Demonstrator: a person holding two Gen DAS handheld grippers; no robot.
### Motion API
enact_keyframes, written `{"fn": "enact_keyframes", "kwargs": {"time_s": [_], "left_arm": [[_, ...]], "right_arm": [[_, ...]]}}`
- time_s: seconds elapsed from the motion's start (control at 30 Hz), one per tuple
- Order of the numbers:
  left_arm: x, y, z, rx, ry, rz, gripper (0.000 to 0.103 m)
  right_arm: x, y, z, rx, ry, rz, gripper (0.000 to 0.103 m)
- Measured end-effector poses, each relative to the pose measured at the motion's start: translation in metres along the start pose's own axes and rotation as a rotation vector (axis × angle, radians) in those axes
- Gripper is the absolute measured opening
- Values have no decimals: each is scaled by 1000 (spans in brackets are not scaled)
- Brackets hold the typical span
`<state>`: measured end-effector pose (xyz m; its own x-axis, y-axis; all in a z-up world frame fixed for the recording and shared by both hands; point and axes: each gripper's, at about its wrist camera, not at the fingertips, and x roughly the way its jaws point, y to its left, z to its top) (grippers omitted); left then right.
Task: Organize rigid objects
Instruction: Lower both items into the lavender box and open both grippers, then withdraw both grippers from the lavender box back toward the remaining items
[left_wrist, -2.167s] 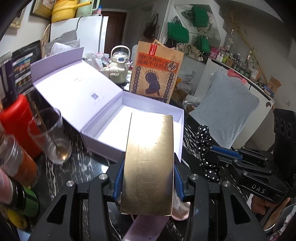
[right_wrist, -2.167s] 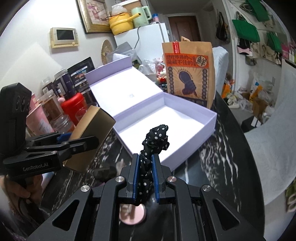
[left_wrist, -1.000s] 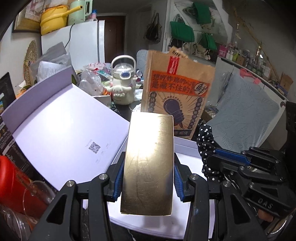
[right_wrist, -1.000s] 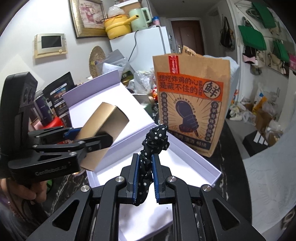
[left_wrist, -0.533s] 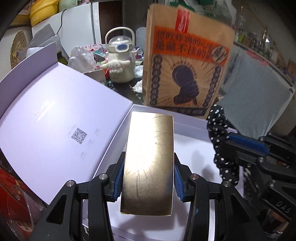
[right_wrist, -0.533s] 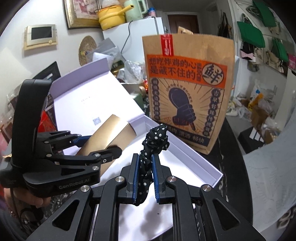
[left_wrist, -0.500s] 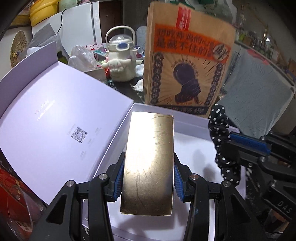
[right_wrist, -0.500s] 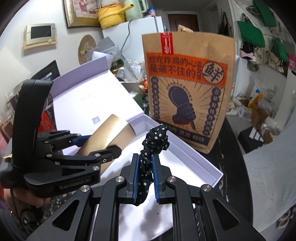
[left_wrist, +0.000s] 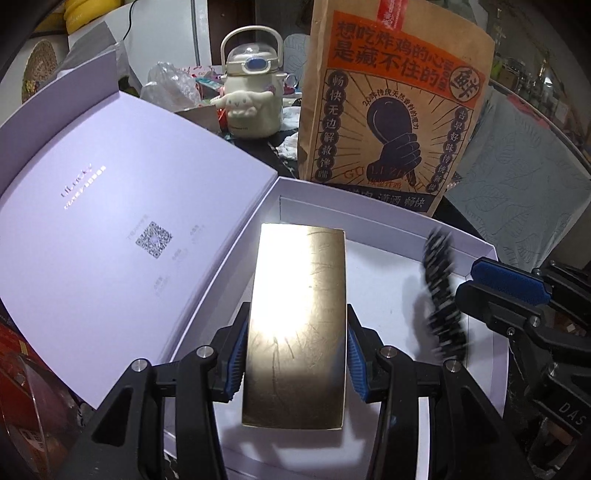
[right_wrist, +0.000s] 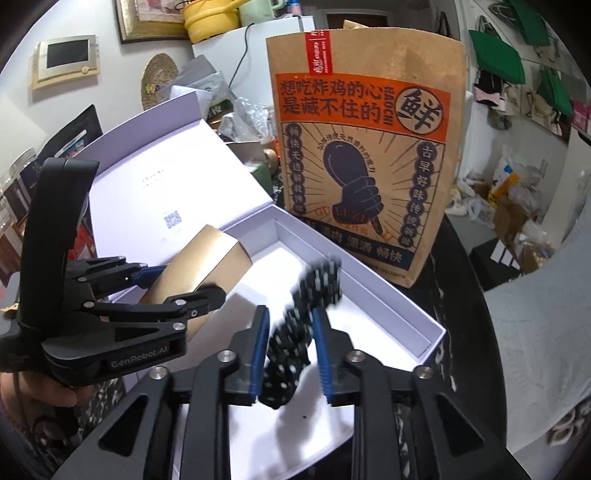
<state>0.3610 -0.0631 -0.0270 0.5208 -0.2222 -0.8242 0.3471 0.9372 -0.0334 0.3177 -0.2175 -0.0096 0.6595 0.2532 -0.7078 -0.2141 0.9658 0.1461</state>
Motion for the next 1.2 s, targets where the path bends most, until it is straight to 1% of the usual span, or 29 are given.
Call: {"fn": "enact_keyframes", "kwargs": {"time_s": [0.07,0.17,0.2,0.23,0.3,0.33,0.47,0.7,0.77,1.03,1.13,1.2], "left_arm": [[5,1,1,1,17,14,46],[3,-1,0,3,7,39,48],[0,-2,-1,2,3,44,55],[-1,-3,-1,2,0,44,71],[-7,-4,-2,-1,-9,37,91],[-9,-7,-2,-2,-16,37,92],[-15,-10,-2,4,-20,45,92],[-34,-18,-2,16,-51,48,92],[-41,-19,-3,18,-62,52,92],[-72,-25,-7,26,-118,77,92],[-85,-28,-10,28,-145,71,92],[-93,-30,-11,27,-162,69,92]], "right_arm": [[-1,-2,-1,11,5,-1,30],[-4,-4,-4,23,14,-2,32],[-5,-5,-6,25,16,-5,32],[-7,-6,-7,28,17,-8,32],[-10,-6,-8,34,16,-10,32],[-12,-7,-9,38,16,-13,32],[-20,-8,-11,39,12,-24,32],[-38,-6,-10,38,-15,-34,32],[-45,-5,-10,36,-30,-40,38],[-71,4,-13,23,-65,-54,40],[-83,7,-14,20,-84,-64,46],[-90,9,-15,21,-96,-64,47]]}}
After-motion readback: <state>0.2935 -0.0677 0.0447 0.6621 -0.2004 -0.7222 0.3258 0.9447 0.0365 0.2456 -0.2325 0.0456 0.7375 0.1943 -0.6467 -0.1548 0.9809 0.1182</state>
